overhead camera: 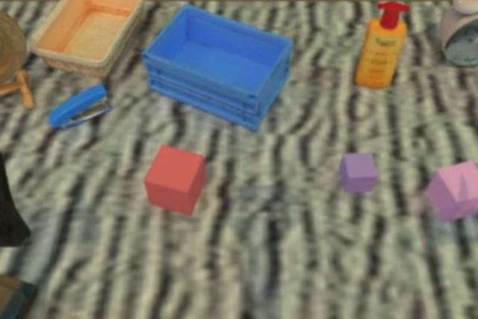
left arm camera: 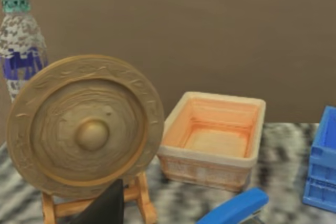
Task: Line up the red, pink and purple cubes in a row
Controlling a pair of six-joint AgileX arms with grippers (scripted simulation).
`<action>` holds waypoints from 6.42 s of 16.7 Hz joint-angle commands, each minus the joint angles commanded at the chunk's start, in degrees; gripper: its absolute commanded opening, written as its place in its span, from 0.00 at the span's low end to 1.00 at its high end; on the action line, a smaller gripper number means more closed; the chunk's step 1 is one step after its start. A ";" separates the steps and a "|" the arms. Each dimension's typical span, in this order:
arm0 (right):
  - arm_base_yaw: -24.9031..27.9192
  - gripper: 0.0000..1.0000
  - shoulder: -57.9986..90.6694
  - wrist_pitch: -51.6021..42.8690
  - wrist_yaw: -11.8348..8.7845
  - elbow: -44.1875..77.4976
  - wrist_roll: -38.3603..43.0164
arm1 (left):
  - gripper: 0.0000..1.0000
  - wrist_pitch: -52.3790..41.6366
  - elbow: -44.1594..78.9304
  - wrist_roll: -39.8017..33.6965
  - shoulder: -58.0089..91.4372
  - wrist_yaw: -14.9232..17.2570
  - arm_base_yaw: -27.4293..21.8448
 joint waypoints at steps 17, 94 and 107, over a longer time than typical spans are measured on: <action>12.85 1.00 66.24 -33.45 0.13 50.53 10.96 | 1.00 0.00 0.00 0.00 0.00 0.00 0.00; 35.03 0.00 111.87 -57.95 1.02 81.34 35.19 | 1.00 0.00 0.00 0.00 0.00 0.00 0.00; 36.01 0.00 116.12 -45.30 1.08 73.35 36.35 | 1.00 0.00 0.00 0.00 0.00 0.00 0.00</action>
